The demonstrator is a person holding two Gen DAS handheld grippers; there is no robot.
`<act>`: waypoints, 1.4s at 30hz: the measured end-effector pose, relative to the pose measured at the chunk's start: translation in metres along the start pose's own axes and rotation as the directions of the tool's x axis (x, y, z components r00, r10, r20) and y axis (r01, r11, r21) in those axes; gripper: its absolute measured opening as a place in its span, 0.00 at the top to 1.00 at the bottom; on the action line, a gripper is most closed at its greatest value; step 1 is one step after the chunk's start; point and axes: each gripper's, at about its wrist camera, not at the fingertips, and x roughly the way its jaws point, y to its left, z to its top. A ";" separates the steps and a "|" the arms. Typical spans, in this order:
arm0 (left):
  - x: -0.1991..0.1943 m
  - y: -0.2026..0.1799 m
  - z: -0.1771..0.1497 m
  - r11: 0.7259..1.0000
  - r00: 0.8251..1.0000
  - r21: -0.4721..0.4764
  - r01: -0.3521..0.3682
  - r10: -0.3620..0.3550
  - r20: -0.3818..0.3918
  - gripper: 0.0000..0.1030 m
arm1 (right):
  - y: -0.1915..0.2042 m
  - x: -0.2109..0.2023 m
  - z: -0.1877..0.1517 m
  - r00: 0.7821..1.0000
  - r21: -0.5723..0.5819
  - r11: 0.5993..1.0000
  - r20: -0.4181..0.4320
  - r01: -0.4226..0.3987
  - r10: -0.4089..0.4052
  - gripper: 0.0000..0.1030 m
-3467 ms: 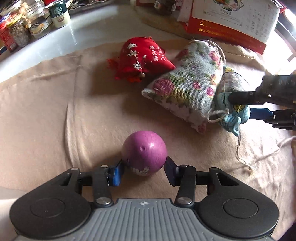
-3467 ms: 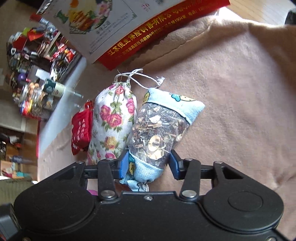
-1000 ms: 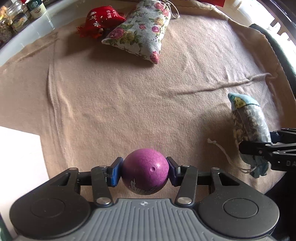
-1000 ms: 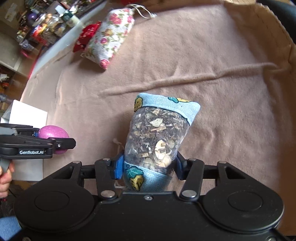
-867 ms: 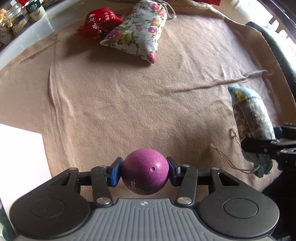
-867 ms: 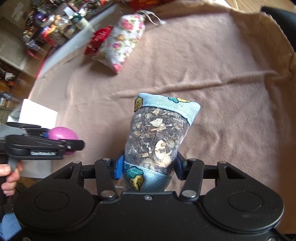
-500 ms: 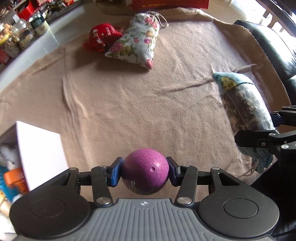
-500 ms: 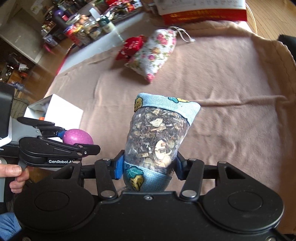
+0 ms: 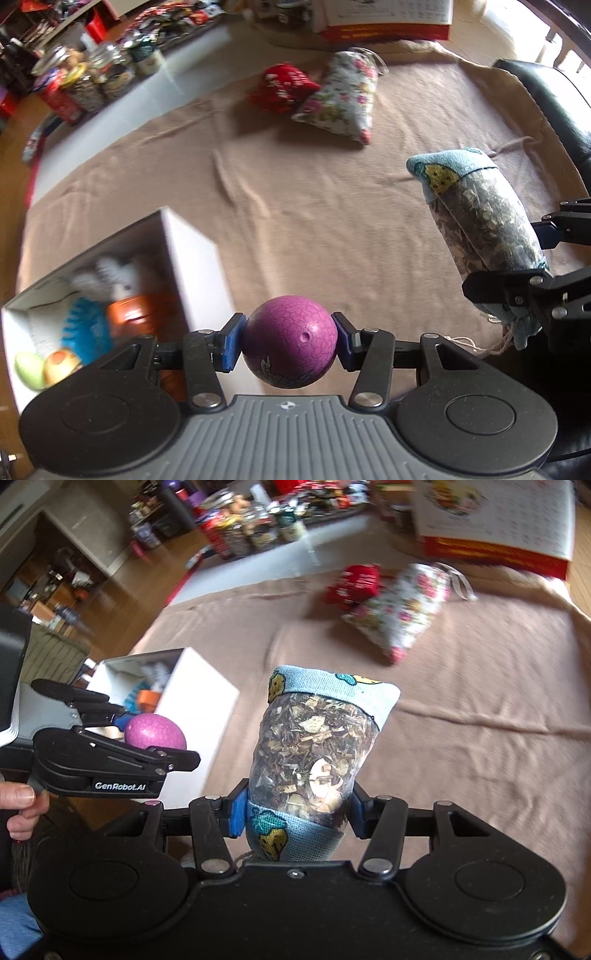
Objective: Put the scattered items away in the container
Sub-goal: 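Carry the purple egg with the left tool while the right tool carries the pouch to the box, then open the left tool to drop the egg while the right tool lowers the pouch into the box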
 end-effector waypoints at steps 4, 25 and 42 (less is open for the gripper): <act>-0.014 0.026 -0.011 0.999 1.000 -0.026 -0.028 0.028 0.004 0.51 | 0.030 0.004 0.011 1.000 -0.055 0.998 -0.001 -0.019 0.019 0.50; -0.036 0.165 -0.069 0.970 0.990 -0.199 -0.142 0.136 -0.042 0.51 | 0.175 0.055 0.066 0.991 -0.240 0.962 -0.061 -0.131 0.120 0.50; 0.005 0.238 -0.098 0.940 0.975 -0.284 -0.191 0.148 -0.166 0.51 | 0.212 0.110 0.072 0.979 -0.273 0.952 -0.184 -0.139 0.090 0.49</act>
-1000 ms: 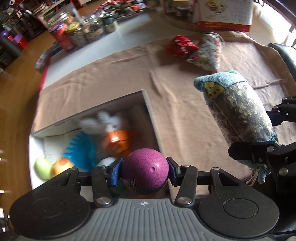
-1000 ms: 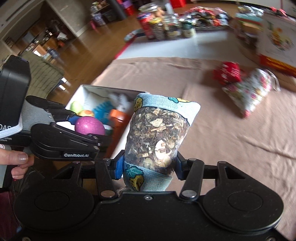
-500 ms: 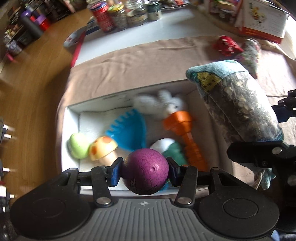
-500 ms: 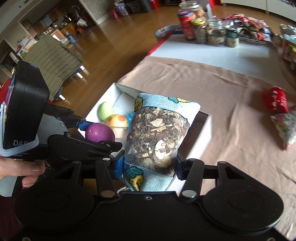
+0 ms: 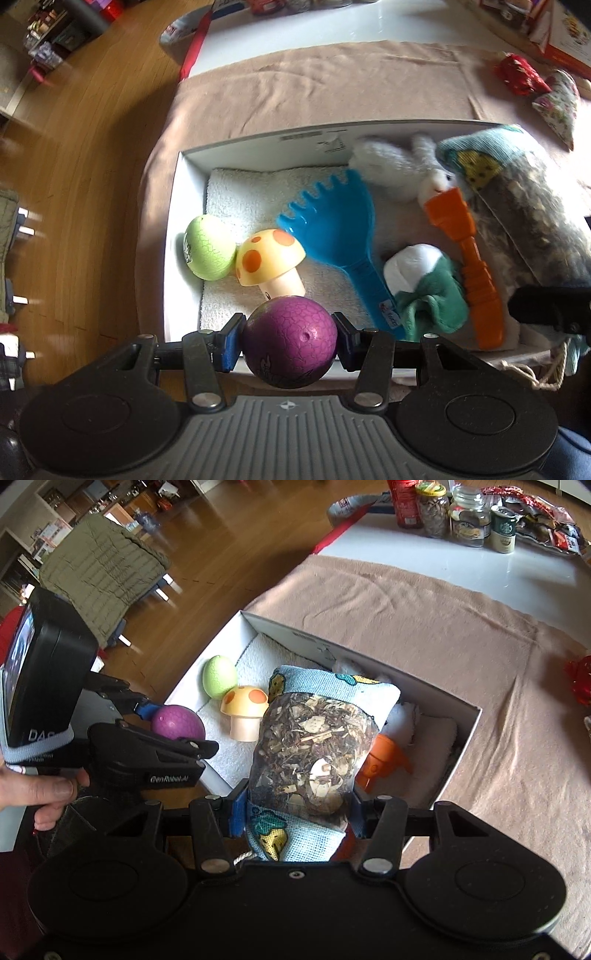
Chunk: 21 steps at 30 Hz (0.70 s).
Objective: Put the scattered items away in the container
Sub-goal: 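Open the left tool to drop the egg while the right tool lowers the pouch into the box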
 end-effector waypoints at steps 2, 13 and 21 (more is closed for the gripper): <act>0.006 0.002 0.003 1.000 1.000 -0.006 -0.003 0.003 -0.007 0.51 | 0.000 0.003 0.002 1.000 0.004 1.000 -0.002 0.000 0.000 0.49; 0.035 0.003 0.012 1.000 0.999 -0.018 -0.019 0.018 -0.046 0.51 | 0.002 0.023 0.015 1.000 0.018 1.000 -0.026 0.010 -0.010 0.49; 0.048 0.009 0.012 0.999 0.997 -0.033 -0.029 0.027 -0.068 0.50 | 0.010 0.043 0.024 0.999 0.015 1.000 -0.047 0.008 -0.007 0.47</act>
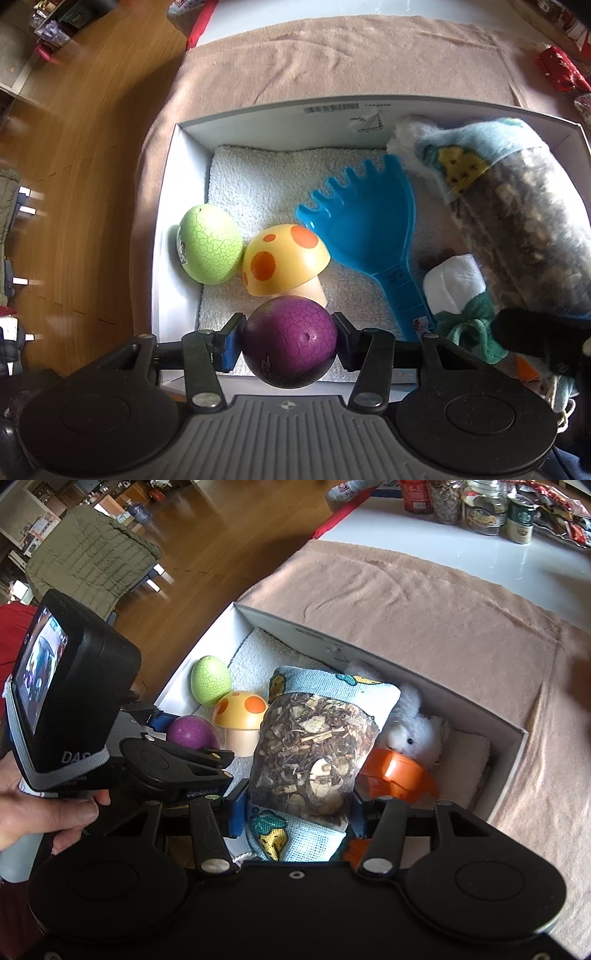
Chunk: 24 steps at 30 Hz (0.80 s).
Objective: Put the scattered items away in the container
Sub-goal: 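Open the left tool to drop the egg while the right tool lowers the pouch into the box, then move both open tools back over the cloth toward the two pouches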
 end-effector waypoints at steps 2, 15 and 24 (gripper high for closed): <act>0.001 0.001 -0.001 1.000 1.000 -0.001 -0.006 0.006 0.002 0.46 | 0.001 0.002 0.001 1.000 0.002 1.000 -0.003 -0.001 0.001 0.45; -0.036 -0.009 -0.018 1.000 0.998 0.017 -0.025 0.024 0.055 0.30 | -0.014 -0.034 -0.020 0.997 -0.007 1.000 0.073 0.002 -0.002 0.45; -0.073 -0.074 -0.020 0.993 0.993 0.117 -0.022 0.008 0.116 0.27 | -0.068 -0.076 -0.062 0.991 0.061 0.996 0.110 0.064 -0.071 0.44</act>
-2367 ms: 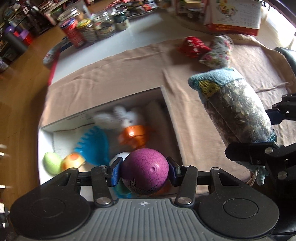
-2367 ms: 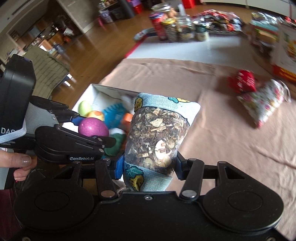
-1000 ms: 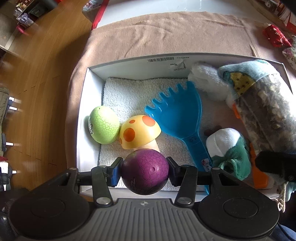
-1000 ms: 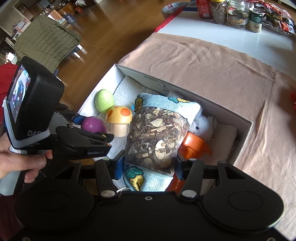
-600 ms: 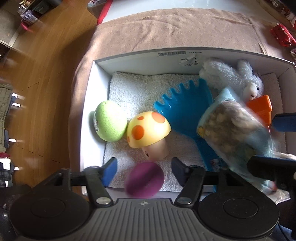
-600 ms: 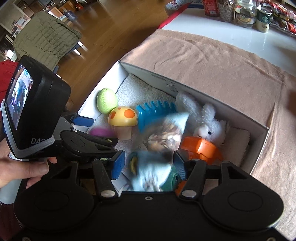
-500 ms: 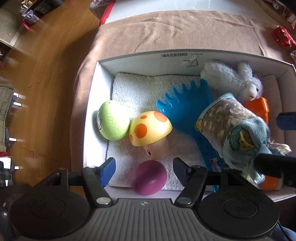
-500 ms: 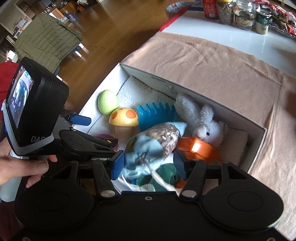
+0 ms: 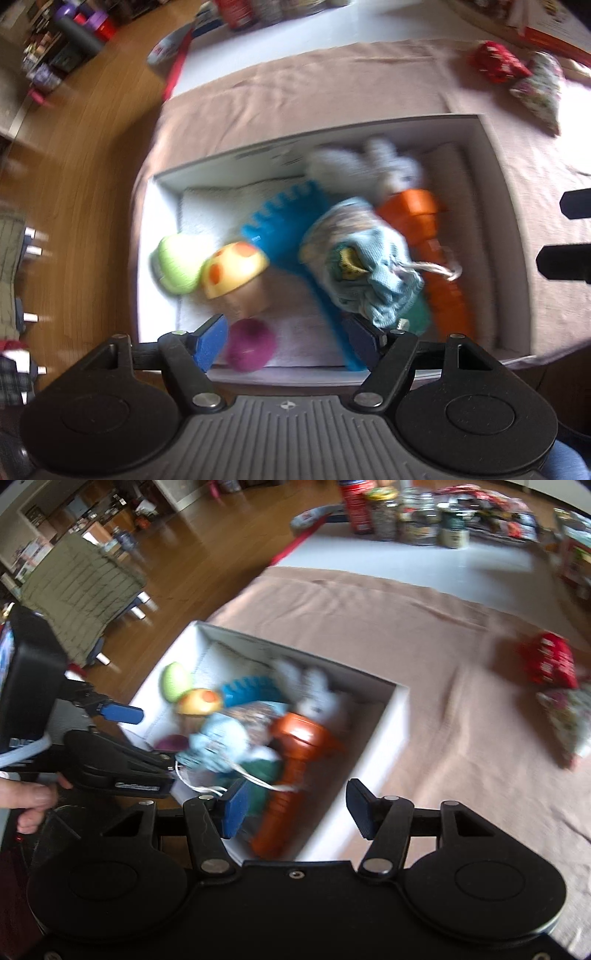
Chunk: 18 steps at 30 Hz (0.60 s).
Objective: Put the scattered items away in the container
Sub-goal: 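Move both open tools back over the cloth toward the two pouches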
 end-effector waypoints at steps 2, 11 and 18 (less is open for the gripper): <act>-0.007 -0.020 0.006 1.000 1.000 0.024 0.013 -0.013 0.013 0.26 | -0.019 -0.010 -0.010 1.000 0.026 0.999 0.004 0.020 -0.020 0.44; -0.024 -0.120 0.041 0.988 0.995 0.136 0.071 -0.081 0.065 0.23 | -0.119 -0.040 -0.061 0.993 0.198 0.973 -0.021 0.119 -0.118 0.44; -0.026 -0.186 0.071 0.975 0.986 0.191 0.117 -0.138 0.099 0.23 | -0.181 -0.056 -0.083 0.986 0.321 0.933 -0.015 0.163 -0.167 0.44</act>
